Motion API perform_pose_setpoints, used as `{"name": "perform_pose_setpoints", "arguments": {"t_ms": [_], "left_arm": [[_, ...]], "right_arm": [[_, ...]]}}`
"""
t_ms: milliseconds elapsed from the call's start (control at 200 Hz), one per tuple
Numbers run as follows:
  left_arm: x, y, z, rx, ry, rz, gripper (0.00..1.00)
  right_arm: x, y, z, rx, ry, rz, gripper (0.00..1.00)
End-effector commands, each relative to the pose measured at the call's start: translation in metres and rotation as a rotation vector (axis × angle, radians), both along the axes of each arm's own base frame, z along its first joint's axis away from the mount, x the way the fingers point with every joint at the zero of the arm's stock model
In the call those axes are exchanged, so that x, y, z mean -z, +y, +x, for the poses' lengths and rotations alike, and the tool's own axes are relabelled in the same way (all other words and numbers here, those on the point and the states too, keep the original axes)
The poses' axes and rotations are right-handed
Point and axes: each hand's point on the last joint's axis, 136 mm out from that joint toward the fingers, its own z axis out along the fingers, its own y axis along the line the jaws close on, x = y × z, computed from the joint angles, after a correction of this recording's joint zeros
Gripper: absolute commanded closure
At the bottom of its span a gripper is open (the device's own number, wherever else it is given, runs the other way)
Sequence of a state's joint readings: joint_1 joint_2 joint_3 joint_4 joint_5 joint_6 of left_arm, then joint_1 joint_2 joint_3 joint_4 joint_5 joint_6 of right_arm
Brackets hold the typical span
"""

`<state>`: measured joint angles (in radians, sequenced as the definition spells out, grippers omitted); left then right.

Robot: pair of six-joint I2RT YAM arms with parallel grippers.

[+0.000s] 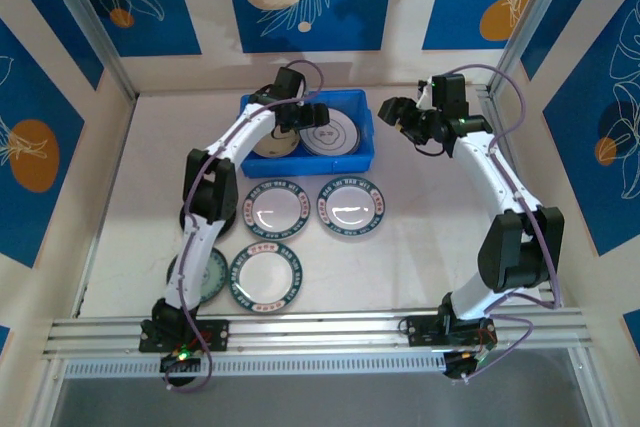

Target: Place the plates into the plastic bin on the countertop

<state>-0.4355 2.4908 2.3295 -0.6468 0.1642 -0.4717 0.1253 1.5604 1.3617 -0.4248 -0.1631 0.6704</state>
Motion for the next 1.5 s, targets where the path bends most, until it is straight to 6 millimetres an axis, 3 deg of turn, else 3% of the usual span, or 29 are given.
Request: {"name": "perform_pose_setpoints", "arguments": {"t_ms": [0, 130, 285, 515, 610, 650, 770, 830, 995, 1106, 1211, 1286, 1491], "left_arm": [[-0.020, -0.009, 0.003, 0.030, -0.064, 0.013, 0.09], [-0.032, -0.011, 0.008, 0.036, -0.100, 0.010, 0.00], [-0.047, -0.011, 0.011, 0.030, -0.131, 0.003, 0.00], [-0.096, -0.003, 0.004, 0.006, -0.210, 0.035, 0.00], [-0.125, -0.009, -0.013, 0.045, -0.256, 0.016, 0.00], [-0.146, -0.014, -0.023, 0.069, -0.301, -0.034, 0.00], [-0.178, -0.025, -0.070, 0.134, -0.337, -0.268, 0.00], [-0.183, -0.025, -0.096, 0.166, -0.290, -0.313, 0.00], [-0.173, -0.011, -0.164, 0.240, -0.269, -0.282, 0.00], [-0.159, 0.011, -0.197, 0.217, -0.245, -0.256, 0.00], [-0.143, 0.021, -0.224, 0.220, -0.201, -0.265, 0.01], [-0.130, 0.021, -0.239, 0.222, -0.177, -0.285, 0.02], [-0.092, 0.008, -0.263, 0.242, -0.109, -0.310, 0.03]], "right_arm": [[0.002, -0.002, -0.018, -0.012, 0.008, -0.029, 0.33], [0.020, -0.005, -0.035, -0.013, 0.044, -0.041, 0.33], [0.042, -0.010, -0.056, -0.005, 0.090, -0.050, 0.33], [0.064, -0.015, -0.084, 0.013, 0.103, -0.040, 0.34], [0.070, -0.016, -0.096, 0.012, 0.100, -0.030, 0.34], [0.072, -0.015, -0.100, 0.005, 0.094, -0.022, 0.34], [0.078, -0.015, -0.114, -0.009, 0.082, -0.010, 0.34], [0.084, -0.016, -0.120, -0.008, 0.088, -0.008, 0.34], [0.103, -0.018, -0.139, -0.001, 0.123, 0.005, 0.40], [0.112, -0.018, -0.149, -0.005, 0.141, 0.023, 0.48], [0.122, -0.018, -0.157, -0.009, 0.178, 0.026, 0.57], [0.128, -0.016, -0.160, -0.015, 0.197, 0.043, 0.64], [0.145, -0.009, -0.162, -0.014, 0.240, 0.086, 0.69]]}}
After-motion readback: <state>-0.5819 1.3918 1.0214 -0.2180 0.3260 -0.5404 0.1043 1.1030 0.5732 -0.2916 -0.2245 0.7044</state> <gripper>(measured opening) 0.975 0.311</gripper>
